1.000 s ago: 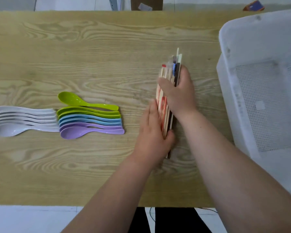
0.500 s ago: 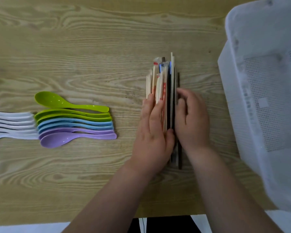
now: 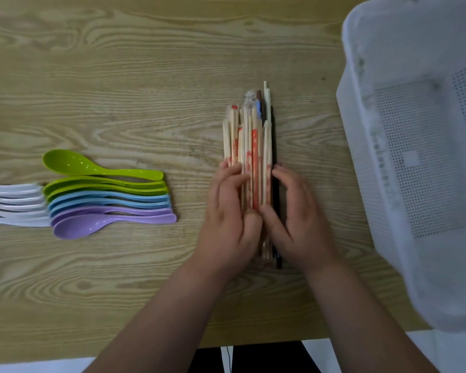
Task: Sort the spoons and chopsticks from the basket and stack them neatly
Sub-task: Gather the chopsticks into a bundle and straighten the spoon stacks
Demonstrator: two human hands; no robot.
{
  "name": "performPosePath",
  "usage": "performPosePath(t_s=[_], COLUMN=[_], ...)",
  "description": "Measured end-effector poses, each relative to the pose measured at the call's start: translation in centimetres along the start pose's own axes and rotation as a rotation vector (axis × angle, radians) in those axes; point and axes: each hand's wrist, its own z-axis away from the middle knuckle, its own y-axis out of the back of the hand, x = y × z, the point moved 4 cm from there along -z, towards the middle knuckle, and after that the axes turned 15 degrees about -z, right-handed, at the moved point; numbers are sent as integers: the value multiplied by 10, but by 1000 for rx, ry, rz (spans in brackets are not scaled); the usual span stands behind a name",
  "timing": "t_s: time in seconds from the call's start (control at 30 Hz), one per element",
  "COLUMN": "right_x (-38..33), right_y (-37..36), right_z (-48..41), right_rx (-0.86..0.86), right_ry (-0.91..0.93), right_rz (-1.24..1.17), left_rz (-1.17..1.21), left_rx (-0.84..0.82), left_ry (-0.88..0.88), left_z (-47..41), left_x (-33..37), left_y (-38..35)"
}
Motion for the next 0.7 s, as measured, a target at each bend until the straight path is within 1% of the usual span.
performPosePath(t_s=[0.1, 0.2, 0.27, 0.37, 0.43, 0.53, 0.7], right_x=[1, 5, 7, 11, 13, 14, 16], right_y=[-4, -3, -1, -1, -3, -2, 5], right_z=[5, 5, 7, 10, 11, 10, 10], right_rx=[-33, -20, -21, -13, 17, 30, -4], right_ry=[42, 11, 1, 37, 34, 15, 27], right_rz=[78, 103, 143, 269, 284, 253, 310], left_rz=[-29, -70, -150, -333, -415, -430, -405], left_rx=[15, 3, 3, 10, 26, 20, -5], left_ry=[-55, -90, -163, -289, -347, -345, -321], left_z=[4, 3, 2, 3, 2, -3, -4], left_x=[-2, 3, 4, 2, 1, 3, 4], left_y=[0, -2, -3, -3, -7, -13, -12])
